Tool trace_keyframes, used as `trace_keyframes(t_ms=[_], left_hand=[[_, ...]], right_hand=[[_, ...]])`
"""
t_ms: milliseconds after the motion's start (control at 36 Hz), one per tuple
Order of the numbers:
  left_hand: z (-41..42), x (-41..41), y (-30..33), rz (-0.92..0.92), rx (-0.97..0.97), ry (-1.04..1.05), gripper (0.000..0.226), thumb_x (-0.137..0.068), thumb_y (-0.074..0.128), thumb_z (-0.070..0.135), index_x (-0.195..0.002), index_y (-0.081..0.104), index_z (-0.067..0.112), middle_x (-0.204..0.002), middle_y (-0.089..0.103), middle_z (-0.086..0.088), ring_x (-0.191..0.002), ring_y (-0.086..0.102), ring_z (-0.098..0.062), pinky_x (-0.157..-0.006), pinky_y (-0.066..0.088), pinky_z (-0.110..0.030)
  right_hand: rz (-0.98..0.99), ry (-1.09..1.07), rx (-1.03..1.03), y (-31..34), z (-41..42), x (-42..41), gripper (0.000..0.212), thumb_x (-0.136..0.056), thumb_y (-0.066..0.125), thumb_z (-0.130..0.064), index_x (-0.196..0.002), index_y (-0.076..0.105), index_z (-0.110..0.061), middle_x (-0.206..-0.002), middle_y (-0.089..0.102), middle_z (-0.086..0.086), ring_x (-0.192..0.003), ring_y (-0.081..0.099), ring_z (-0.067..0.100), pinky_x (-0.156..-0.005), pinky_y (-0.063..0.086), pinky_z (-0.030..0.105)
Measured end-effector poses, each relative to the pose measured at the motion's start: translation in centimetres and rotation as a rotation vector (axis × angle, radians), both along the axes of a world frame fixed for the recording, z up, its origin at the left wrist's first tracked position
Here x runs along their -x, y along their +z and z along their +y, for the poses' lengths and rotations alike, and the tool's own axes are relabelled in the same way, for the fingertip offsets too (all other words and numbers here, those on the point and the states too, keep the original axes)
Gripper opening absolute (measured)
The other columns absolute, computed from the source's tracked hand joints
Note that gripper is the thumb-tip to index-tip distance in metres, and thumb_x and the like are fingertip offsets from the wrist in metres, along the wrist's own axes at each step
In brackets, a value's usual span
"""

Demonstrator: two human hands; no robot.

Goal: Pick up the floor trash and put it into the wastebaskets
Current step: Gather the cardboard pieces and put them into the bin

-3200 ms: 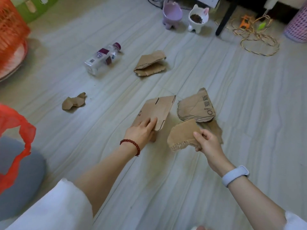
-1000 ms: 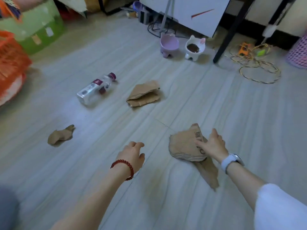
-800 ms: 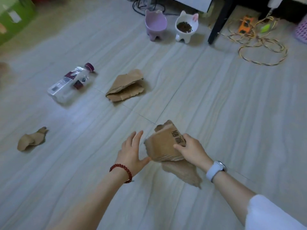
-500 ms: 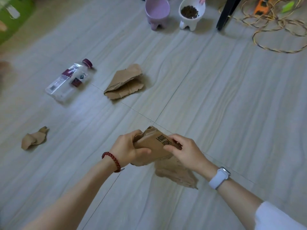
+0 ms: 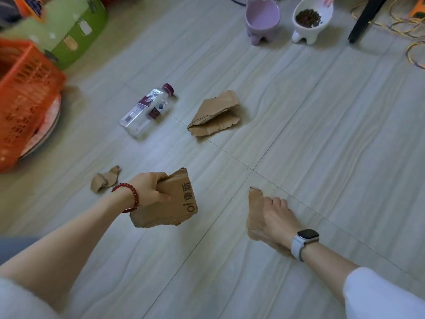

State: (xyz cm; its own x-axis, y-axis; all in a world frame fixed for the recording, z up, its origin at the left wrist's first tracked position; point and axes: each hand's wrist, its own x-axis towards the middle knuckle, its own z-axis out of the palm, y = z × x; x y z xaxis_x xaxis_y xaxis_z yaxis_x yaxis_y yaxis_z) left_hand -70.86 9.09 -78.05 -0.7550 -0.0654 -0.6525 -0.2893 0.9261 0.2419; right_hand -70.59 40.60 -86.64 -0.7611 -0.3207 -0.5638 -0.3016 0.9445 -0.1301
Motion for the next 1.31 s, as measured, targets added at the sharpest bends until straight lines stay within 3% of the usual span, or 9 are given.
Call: trace_keyframes(t_ms=[83,167,250,361,611,750,889,1222,1306], left_hand=[[-2.1,-1.5,-0.9,-0.097,0.076,-0.009,0.036,-0.082,0.064,0.034,-0.114,0.054,0.023,-0.098,0.058,0.005,-0.088,0.054,-0.015,-0.073,0.042,-0.026],[-5.0,-2.9,-2.3,-0.097,0.122,0.032,0.036,-0.082,0.064,0.035,-0.113,0.057,0.018,-0.098,0.056,0.003,-0.088,0.053,-0.016,-0.073,0.043,-0.027],[-8.1,-3.7,-3.8,-0.024,0.073,0.161,0.045,-0.080,0.066,0.038,-0.116,0.059,0.012,-0.117,0.052,-0.007,-0.103,0.051,-0.022,-0.087,0.046,-0.034],[-12.1,-3.8,-5.2,0.116,0.112,0.303,0.054,-0.079,0.065,0.045,-0.126,0.054,0.021,-0.147,0.026,-0.004,-0.136,0.012,-0.030,-0.110,0.023,-0.052],[-17.3,-3.5,-8.8,0.092,0.022,0.503,0.062,-0.074,0.068,0.051,-0.130,0.045,0.038,-0.156,-0.007,-0.002,-0.141,-0.015,-0.029,-0.111,-0.001,-0.059],[-16.2,-2.6,-10.3,0.130,-0.012,0.420,0.063,-0.076,0.066,0.051,-0.133,0.043,0.036,-0.155,-0.001,-0.003,-0.142,-0.002,-0.029,-0.114,0.009,-0.053],[-12.9,-1.2,-10.1,0.193,-0.028,0.155,0.056,-0.078,0.065,0.044,-0.129,0.045,0.033,-0.152,0.009,0.000,-0.139,0.010,-0.026,-0.114,0.017,-0.046],[-11.4,0.7,-10.0,0.111,-0.006,-0.007,0.050,-0.082,0.062,0.032,-0.124,0.042,0.016,-0.146,0.015,-0.002,-0.130,0.021,-0.024,-0.097,0.043,-0.038],[-11.1,0.7,-10.0,0.108,-0.021,0.037,0.047,-0.082,0.063,0.029,-0.122,0.041,0.020,-0.144,0.018,-0.003,-0.127,0.026,-0.024,-0.093,0.044,-0.036]], right_hand=[[-0.071,-0.107,-0.036,0.4,-1.0,0.4,0.068,-0.076,0.067,-0.043,-0.121,0.032,-0.007,-0.125,0.036,0.009,-0.118,0.037,0.028,-0.090,0.041,0.036],[-0.040,-0.141,-0.044,0.4,-2.5,0.6,0.043,-0.083,0.056,-0.021,-0.117,0.033,-0.010,-0.123,0.040,0.008,-0.114,0.041,0.028,-0.086,0.039,0.038],[-0.094,-0.132,0.057,0.4,-3.9,0.9,0.035,-0.084,0.046,-0.006,-0.116,0.032,-0.010,-0.115,0.052,0.010,-0.103,0.052,0.030,-0.078,0.041,0.037],[-0.122,-0.117,0.217,1.4,-7.3,1.7,0.048,-0.089,0.049,-0.011,-0.132,0.027,-0.009,-0.119,0.052,0.015,-0.103,0.054,0.031,-0.078,0.044,0.035],[0.022,-0.175,0.351,4.4,-15.3,6.6,0.019,-0.095,0.045,-0.020,-0.107,0.045,-0.005,-0.096,0.053,0.009,-0.087,0.050,0.025,-0.072,0.040,0.034],[0.199,-0.165,0.315,4.1,-17.7,11.0,0.027,-0.093,0.050,-0.023,-0.109,0.049,-0.002,-0.116,0.045,0.014,-0.113,0.039,0.029,-0.089,0.036,0.035],[0.303,-0.251,0.314,3.4,-19.3,16.0,0.027,-0.093,0.048,-0.021,-0.104,0.049,0.003,-0.121,0.046,0.021,-0.115,0.039,0.033,-0.095,0.035,0.041],[0.117,0.073,-0.142,2.4,-22.9,21.1,0.058,-0.098,0.036,-0.034,-0.140,0.024,0.003,-0.148,0.024,0.023,-0.138,0.022,0.038,-0.112,0.023,0.048],[0.206,0.135,-0.194,3.9,-22.8,19.5,0.054,-0.099,0.033,-0.035,-0.138,0.030,0.002,-0.146,0.030,0.021,-0.133,0.030,0.038,-0.102,0.032,0.042]])
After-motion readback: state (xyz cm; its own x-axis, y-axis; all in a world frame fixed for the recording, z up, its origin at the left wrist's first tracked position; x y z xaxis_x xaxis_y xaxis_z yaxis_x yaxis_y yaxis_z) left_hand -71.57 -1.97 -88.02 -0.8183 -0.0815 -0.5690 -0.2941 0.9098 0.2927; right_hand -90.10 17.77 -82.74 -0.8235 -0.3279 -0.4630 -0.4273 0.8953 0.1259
